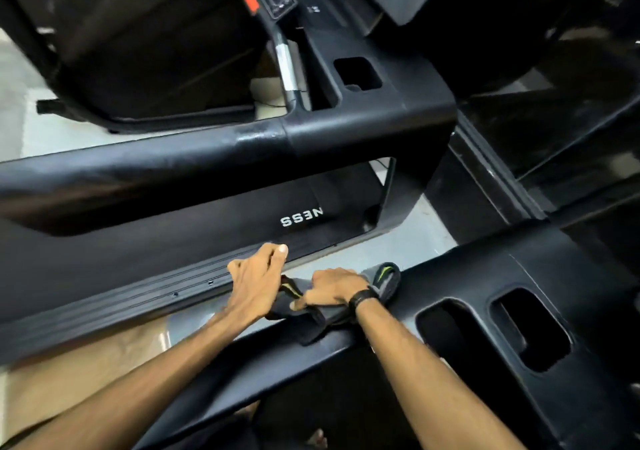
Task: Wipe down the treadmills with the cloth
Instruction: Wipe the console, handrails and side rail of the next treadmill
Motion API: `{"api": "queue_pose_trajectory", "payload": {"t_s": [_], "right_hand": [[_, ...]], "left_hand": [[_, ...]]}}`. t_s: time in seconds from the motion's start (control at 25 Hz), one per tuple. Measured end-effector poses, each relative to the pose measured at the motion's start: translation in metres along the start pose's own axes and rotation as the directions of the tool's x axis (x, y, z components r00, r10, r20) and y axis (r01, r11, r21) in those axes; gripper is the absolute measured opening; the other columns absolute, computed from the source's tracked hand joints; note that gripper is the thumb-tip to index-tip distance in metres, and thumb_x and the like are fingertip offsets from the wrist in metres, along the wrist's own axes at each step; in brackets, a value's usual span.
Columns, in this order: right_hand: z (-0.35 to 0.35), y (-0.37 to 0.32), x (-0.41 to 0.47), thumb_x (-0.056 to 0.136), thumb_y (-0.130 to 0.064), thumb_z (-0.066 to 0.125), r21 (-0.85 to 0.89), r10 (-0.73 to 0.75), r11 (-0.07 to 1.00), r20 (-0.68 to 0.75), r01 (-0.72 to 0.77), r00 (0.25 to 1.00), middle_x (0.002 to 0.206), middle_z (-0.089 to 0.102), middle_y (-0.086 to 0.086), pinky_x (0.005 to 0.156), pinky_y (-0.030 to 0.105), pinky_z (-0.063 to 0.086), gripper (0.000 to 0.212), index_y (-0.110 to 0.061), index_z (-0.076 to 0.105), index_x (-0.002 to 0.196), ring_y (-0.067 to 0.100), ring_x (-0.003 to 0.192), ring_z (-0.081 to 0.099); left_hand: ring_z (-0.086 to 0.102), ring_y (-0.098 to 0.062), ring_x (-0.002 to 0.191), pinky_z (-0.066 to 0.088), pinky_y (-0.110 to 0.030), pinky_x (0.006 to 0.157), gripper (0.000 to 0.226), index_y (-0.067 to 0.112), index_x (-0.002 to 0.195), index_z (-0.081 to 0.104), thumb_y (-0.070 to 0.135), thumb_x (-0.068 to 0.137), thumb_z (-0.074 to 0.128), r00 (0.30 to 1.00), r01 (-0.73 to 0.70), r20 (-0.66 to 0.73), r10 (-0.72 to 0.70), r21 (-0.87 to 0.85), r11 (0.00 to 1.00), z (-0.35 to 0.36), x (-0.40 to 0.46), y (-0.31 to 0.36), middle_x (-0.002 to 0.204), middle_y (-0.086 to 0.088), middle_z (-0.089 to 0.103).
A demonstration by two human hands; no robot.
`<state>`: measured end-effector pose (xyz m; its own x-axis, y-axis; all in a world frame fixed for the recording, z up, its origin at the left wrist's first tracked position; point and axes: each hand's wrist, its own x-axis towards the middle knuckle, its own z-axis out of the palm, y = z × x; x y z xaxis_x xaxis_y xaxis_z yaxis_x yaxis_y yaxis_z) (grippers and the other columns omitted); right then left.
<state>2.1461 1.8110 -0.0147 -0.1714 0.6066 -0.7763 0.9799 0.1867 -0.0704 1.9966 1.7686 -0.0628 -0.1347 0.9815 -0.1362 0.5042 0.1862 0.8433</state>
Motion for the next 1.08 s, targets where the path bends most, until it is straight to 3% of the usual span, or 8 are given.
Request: {"api": "queue_pose_trajectory", "payload": {"t_s": [0.12, 0.24, 0.36, 0.52, 0.64, 0.76, 0.92, 1.08], "right_hand": [[0.041, 0.004, -0.056, 0.084, -0.077, 0.052, -0.005, -0.216, 0.975, -0.283, 0.224, 0.934, 0.136, 0.062, 0.005, 0.101, 0.040, 0.037, 0.067, -0.024, 0.061, 0.124, 0.028, 0.128, 0.054], [0.045, 0.059, -0.077, 0.084, -0.075, 0.054, 0.017, -0.250, 0.961, -0.366, 0.275, 0.896, 0.147, 0.052, -0.005, 0.117, 0.037, 0.024, 0.072, -0.029, 0.055, 0.139, 0.021, 0.140, 0.043], [-0.002, 0.100, -0.030, 0.078, -0.076, 0.061, 0.108, 0.030, 0.994, -0.177, -0.011, 0.984, 0.135, 0.063, 0.009, 0.097, 0.037, 0.044, 0.079, -0.017, 0.061, 0.130, 0.030, 0.123, 0.058], [-0.012, 0.040, 0.007, 0.085, -0.063, 0.065, 0.122, -0.140, 0.984, 0.071, 0.131, 0.988, 0.148, 0.051, 0.013, 0.092, 0.035, 0.041, 0.083, -0.006, 0.048, 0.143, 0.031, 0.129, 0.053], [0.033, 0.002, -0.040, 0.087, -0.070, 0.056, -0.032, -0.387, 0.921, -0.190, 0.388, 0.902, 0.134, 0.063, 0.012, 0.091, 0.041, 0.043, 0.070, -0.014, 0.060, 0.128, 0.034, 0.122, 0.057], [0.049, 0.047, -0.076, 0.086, -0.073, 0.054, -0.082, -0.473, 0.870, -0.413, 0.486, 0.778, 0.131, 0.064, 0.000, 0.098, 0.039, 0.042, 0.063, -0.029, 0.059, 0.130, 0.026, 0.122, 0.056], [-0.004, 0.099, -0.019, 0.067, -0.085, 0.060, 0.083, -0.124, 0.987, -0.126, 0.135, 0.984, 0.134, 0.063, 0.007, 0.098, 0.041, 0.047, 0.094, -0.017, 0.060, 0.131, 0.031, 0.118, 0.061], [-0.005, 0.036, 0.003, 0.077, -0.075, 0.062, 0.113, -0.172, 0.980, 0.068, 0.164, 0.983, 0.151, 0.048, 0.009, 0.101, 0.036, 0.041, 0.096, -0.010, 0.045, 0.145, 0.029, 0.132, 0.051]], "left_hand": [[0.059, -0.020, 0.103, 0.016, -0.029, 0.085, 0.057, 0.026, 0.101, 0.062, 0.064, 0.092, 0.020, 0.999, 0.040, -0.006, -0.040, 0.037, 0.998, -0.005, -0.008, -0.005, 0.094, 0.000, 0.072], [0.059, -0.020, 0.100, 0.015, -0.028, 0.081, 0.055, 0.027, 0.098, 0.063, 0.064, 0.093, 0.023, 0.997, 0.073, -0.022, -0.071, 0.085, 0.994, 0.004, -0.021, 0.000, 0.091, 0.002, 0.072], [0.057, -0.011, 0.088, 0.016, -0.027, 0.083, 0.037, 0.031, 0.093, 0.060, 0.053, 0.102, 0.031, 0.992, 0.071, -0.108, -0.058, 0.118, 0.991, 0.008, -0.042, 0.009, 0.078, 0.000, 0.069], [0.051, -0.005, 0.075, 0.024, -0.035, 0.095, 0.032, 0.029, 0.088, 0.057, 0.047, 0.101, 0.033, 0.974, 0.070, -0.226, -0.023, 0.203, 0.977, 0.003, -0.069, 0.022, 0.065, 0.010, 0.055], [0.057, -0.013, 0.083, 0.024, -0.036, 0.097, 0.039, 0.026, 0.091, 0.061, 0.048, 0.099, 0.030, 0.938, 0.102, -0.345, -0.009, 0.251, 0.963, -0.009, -0.084, 0.019, 0.073, 0.012, 0.061], [0.058, -0.001, 0.085, 0.022, -0.035, 0.104, 0.041, 0.023, 0.098, 0.062, 0.048, 0.099, 0.030, 0.906, 0.045, -0.420, 0.055, 0.226, 0.973, -0.019, -0.097, 0.018, 0.078, 0.011, 0.063], [0.057, 0.005, 0.090, 0.020, -0.036, 0.106, 0.035, 0.025, 0.099, 0.062, 0.047, 0.099, 0.034, 0.914, 0.064, -0.404, 0.046, 0.256, 0.965, -0.027, -0.106, 0.010, 0.088, 0.013, 0.065], [0.058, -0.004, 0.084, 0.016, -0.039, 0.110, 0.043, 0.024, 0.100, 0.060, 0.052, 0.097, 0.028, 0.939, 0.072, -0.342, 0.042, 0.316, 0.946, -0.017, -0.114, -0.004, 0.085, 0.013, 0.061]]}}
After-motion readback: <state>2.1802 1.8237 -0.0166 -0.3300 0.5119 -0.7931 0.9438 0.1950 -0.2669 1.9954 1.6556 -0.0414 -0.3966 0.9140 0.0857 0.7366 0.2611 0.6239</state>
